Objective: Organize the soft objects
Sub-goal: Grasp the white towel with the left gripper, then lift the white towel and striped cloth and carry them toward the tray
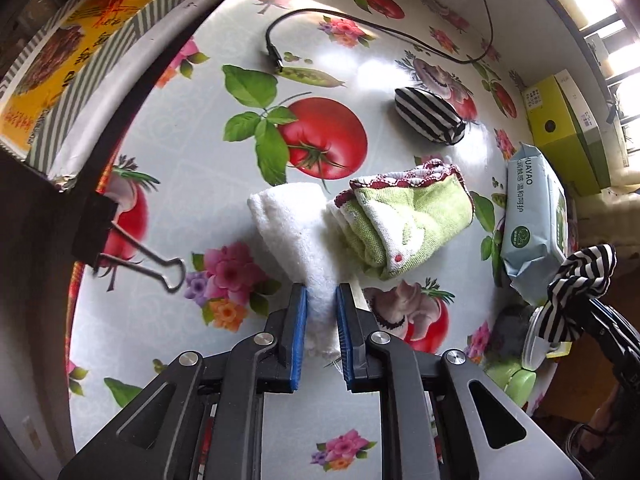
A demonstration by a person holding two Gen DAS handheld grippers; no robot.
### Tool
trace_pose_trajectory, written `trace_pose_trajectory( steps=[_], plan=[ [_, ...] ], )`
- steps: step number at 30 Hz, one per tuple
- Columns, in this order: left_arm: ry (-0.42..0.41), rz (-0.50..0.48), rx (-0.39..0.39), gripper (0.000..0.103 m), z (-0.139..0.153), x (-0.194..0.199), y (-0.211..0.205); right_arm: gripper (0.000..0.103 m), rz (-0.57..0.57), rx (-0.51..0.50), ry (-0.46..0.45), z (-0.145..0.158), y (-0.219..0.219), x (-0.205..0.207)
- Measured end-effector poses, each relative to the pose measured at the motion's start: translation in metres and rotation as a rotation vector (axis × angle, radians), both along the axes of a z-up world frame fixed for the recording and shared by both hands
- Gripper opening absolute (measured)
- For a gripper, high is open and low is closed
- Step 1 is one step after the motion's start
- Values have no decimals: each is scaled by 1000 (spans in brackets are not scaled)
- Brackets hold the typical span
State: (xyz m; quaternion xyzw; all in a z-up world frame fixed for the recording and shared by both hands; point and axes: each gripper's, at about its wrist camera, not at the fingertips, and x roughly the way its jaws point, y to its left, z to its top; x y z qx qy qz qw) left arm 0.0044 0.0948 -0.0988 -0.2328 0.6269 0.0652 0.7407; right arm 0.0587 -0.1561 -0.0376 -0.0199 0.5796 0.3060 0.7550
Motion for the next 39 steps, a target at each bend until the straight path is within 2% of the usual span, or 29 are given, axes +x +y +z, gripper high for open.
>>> trace_pose_trajectory(
  steps=[5,10,22,39],
  plan=[
    [-27,34,31,15,14,-6,12,14,-7,7,-10,5,-6,-7],
    [-85,15,23,15,37,-8,8,14,-16,15,-33,16,-14,-13],
    [-195,-174,-3,15,83,6,-62,14,-84,32,-65,33,-45,-27],
    [-248,-355,5,15,105,15,-126,14,-170,41,-79,41,-85,-38]
  ],
)
